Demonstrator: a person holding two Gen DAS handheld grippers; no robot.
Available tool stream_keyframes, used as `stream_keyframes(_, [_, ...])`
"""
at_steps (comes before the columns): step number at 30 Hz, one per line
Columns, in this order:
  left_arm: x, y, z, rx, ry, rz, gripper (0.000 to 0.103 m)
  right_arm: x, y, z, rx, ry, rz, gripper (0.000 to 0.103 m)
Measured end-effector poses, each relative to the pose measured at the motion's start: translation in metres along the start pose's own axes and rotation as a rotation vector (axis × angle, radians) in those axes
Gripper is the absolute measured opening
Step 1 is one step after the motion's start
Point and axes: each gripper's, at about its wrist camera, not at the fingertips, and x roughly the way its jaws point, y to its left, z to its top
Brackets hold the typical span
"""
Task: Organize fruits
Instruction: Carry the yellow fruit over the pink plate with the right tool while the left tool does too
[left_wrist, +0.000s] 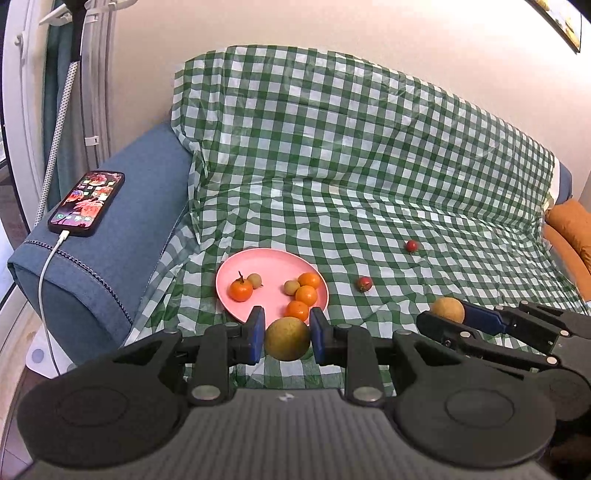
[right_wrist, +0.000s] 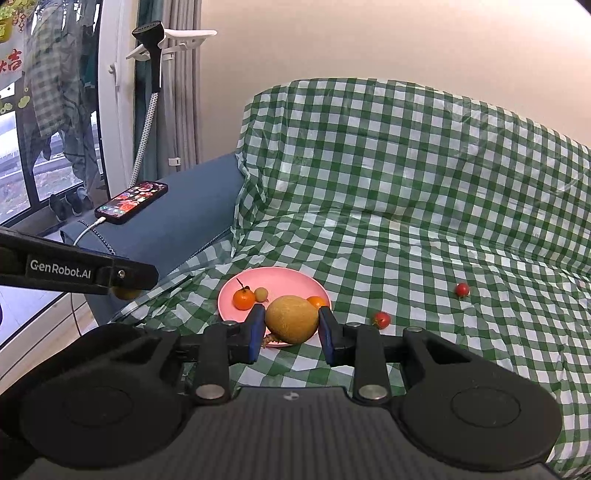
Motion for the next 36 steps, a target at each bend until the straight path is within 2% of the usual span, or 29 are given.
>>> stream_keyframes(14, [0.015, 0.016, 0.003, -0.024, 0.018, 0.022, 0.029, 0.02, 0.003, 0.002, -0.014, 0.036, 0.0, 0.032])
stream_keyframes(24, [0.034, 0.034, 0.026, -0.052, -0.016, 0.049, 0.029, 0.047, 0.004, 0.013, -0.046, 0.043, 0.002, 0.032])
stream_keyframes(30, [0.067, 0.042, 0.043, -0.062, 0.009, 0.052, 0.029, 0.081, 0.008, 0.025, -0.064, 0.051, 0.02, 0.032])
stream_keyframes(36, [0.122, 0.045, 0.053, -0.062, 0.073, 0.029, 0.029, 0.132, 0.001, 0.031, -0.025, 0.098, 0.017, 0.032])
